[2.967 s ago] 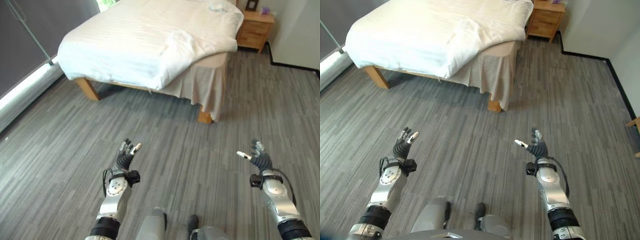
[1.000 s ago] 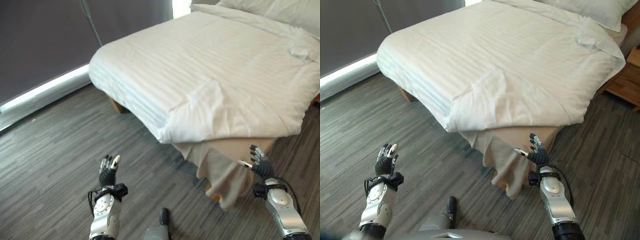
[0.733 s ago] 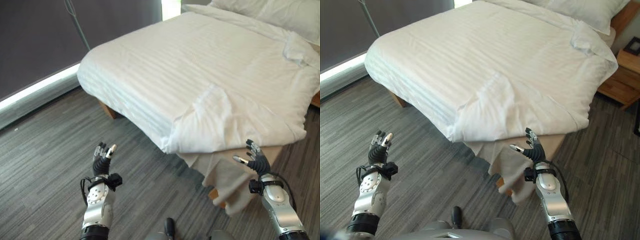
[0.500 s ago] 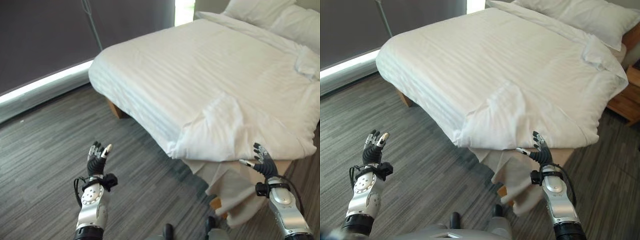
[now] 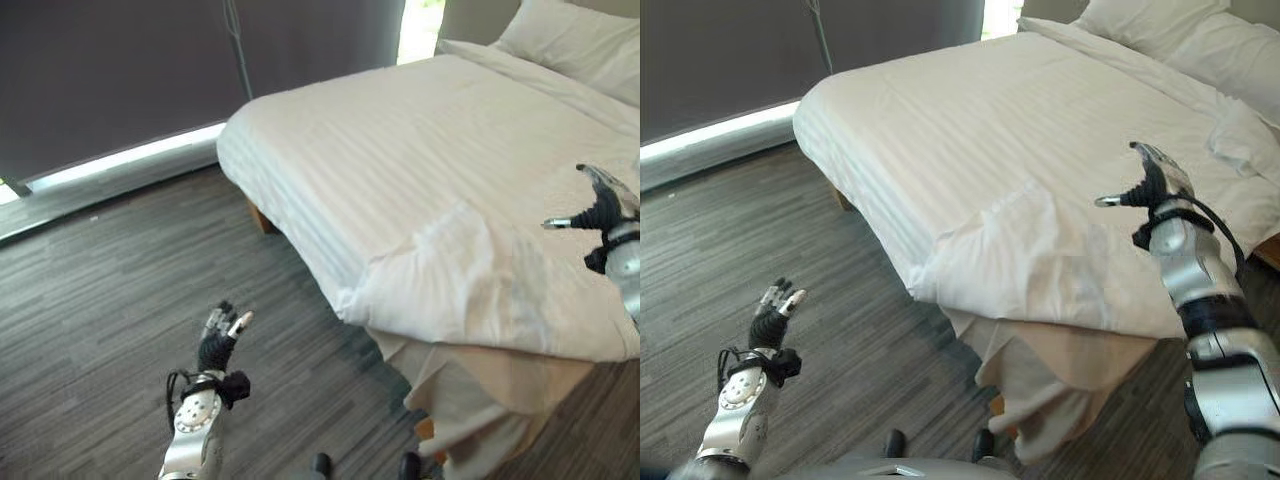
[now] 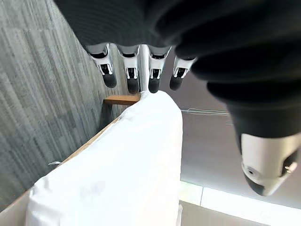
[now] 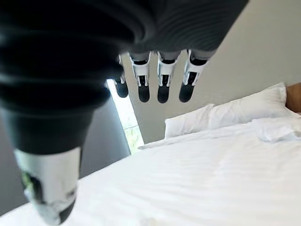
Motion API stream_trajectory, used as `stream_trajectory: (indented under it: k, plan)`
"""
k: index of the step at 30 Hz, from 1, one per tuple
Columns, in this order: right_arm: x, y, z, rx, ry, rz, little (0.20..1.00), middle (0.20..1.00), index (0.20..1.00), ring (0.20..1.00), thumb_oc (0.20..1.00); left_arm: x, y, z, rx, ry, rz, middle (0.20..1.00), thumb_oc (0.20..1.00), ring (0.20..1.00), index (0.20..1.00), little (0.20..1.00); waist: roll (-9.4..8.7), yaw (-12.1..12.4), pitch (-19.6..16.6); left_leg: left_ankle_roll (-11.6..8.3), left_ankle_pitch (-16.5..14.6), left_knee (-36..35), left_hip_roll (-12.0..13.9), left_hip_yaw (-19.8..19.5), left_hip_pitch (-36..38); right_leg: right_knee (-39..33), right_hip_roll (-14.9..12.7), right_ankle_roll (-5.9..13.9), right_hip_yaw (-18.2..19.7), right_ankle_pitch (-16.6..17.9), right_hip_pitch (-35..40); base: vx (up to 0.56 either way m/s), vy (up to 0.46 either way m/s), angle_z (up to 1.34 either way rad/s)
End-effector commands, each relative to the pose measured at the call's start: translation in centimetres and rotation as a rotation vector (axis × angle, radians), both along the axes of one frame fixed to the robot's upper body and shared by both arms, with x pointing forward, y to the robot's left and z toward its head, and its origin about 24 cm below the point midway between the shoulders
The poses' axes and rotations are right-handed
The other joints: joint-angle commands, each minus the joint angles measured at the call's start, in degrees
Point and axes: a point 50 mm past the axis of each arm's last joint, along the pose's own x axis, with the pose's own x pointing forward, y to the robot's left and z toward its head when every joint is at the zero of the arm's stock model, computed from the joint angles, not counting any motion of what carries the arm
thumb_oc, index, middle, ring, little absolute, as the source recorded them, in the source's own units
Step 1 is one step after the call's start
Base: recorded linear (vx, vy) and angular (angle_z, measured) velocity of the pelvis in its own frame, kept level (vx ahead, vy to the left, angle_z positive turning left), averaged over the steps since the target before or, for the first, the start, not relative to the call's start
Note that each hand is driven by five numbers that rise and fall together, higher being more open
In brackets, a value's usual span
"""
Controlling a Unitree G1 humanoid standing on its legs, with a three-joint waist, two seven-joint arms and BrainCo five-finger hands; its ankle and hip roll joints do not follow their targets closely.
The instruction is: Making the bed.
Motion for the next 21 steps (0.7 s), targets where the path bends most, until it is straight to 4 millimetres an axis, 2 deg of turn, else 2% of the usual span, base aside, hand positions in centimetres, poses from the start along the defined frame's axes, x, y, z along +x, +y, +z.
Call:
stream_trajectory:
  k: [1, 3, 4, 7, 11, 13, 16, 21]
  plan:
    - [0.8, -0.6, 3.9, -0.145, -0.042, -0.043, 1.000, 1.000, 1.000, 1.000, 1.000, 1.6, 1.1, 3.0, 0.035, -0.137, -0.032, 1.000, 1.000, 1.000, 1.000, 1.000, -0.93, 3.45, 1.34, -0.17, 3.50, 0.01, 0.69, -0.17, -4.19, 0.93, -2.78, 0.84, -1.45, 2.17, 3.76, -0.12, -0.025, 0.11]
    - [1.4, -0.8, 5.0, -0.173, -0.031, -0.080, 1.000, 1.000, 1.000, 1.000, 1.000, 1.9, 0.9, 3.3, 0.027, -0.148, -0.048, 1.000, 1.000, 1.000, 1.000, 1.000, -0.96, 4.23, 2.15, -0.37, 4.14, 0.01, 0.63, -0.86, -5.85, 0.93, -2.55, 0.87, -1.96, 2.37, 2.58, -0.10, -0.029, 0.21]
    - [1.5, -1.2, 4.9, -0.187, -0.012, -0.110, 1.000, 1.000, 1.000, 1.000, 1.000, 2.1, 0.7, 3.3, 0.023, -0.152, -0.062, 1.000, 1.000, 1.000, 1.000, 1.000, -0.96, 4.76, 2.44, -0.47, 4.44, 0.01, 0.64, -1.28, -6.59, 0.93, -2.45, 0.86, -2.24, 2.40, 2.07, -0.08, -0.023, 0.25]
    - [2.1, -0.9, 5.4, -0.257, 0.037, -0.132, 1.000, 1.000, 1.000, 1.000, 1.000, 2.5, 0.4, 3.5, 0.028, -0.155, -0.088, 1.000, 1.000, 1.000, 1.000, 1.000, -0.97, 5.69, 3.23, -0.67, 5.10, 0.01, 0.53, -2.31, -8.38, 0.93, -2.19, 0.79, -2.79, 2.54, 0.84, -0.06, -0.013, 0.26]
    - [2.1, -1.4, 5.9, -0.251, 0.033, -0.182, 1.000, 1.000, 1.000, 1.000, 1.000, 3.1, -0.1, 4.3, 0.034, -0.186, -0.110, 1.000, 1.000, 1.000, 1.000, 1.000, -0.31, 6.56, 4.71, -0.83, 5.97, 0.01, 0.27, -3.65, -10.89, 0.93, -1.99, 0.76, -3.38, 2.78, -1.00, -0.08, -0.005, 0.15]
    - [2.2, -1.5, 5.7, -0.267, 0.056, -0.212, 1.000, 1.000, 1.000, 1.000, 1.000, 3.6, -0.4, 4.9, 0.038, -0.212, -0.128, 1.000, 1.000, 1.000, 1.000, 1.000, 0.35, 7.34, 6.07, -1.01, 6.66, 0.01, 0.06, -4.53, -12.98, 0.93, -1.86, 0.67, -3.59, 3.14, -3.04, -0.13, -0.010, 0.25]
    - [1.6, -2.9, 5.6, -0.181, 0.037, -0.281, 1.000, 1.000, 1.000, 1.000, 1.000, 4.0, -1.2, 5.6, 0.010, -0.247, -0.135, 1.000, 1.000, 1.000, 1.000, 1.000, 1.97, 8.66, 8.80, -1.66, 8.14, 0.01, 0.07, -5.67, -17.05, 0.93, -1.57, 0.62, -3.87, 3.67, -6.75, -0.10, 0.001, 0.17]
    - [1.6, -2.9, 4.4, -0.158, 0.070, -0.288, 1.000, 1.000, 1.000, 1.000, 1.000, 4.5, -1.8, 5.6, -0.006, -0.256, -0.135, 1.000, 1.000, 1.000, 1.000, 1.000, 2.73, 8.77, 10.75, -2.32, 8.96, 0.01, 0.28, -5.44, -20.96, 0.93, -1.23, 0.74, -2.93, 4.49, -11.08, -0.05, 0.017, 0.07]
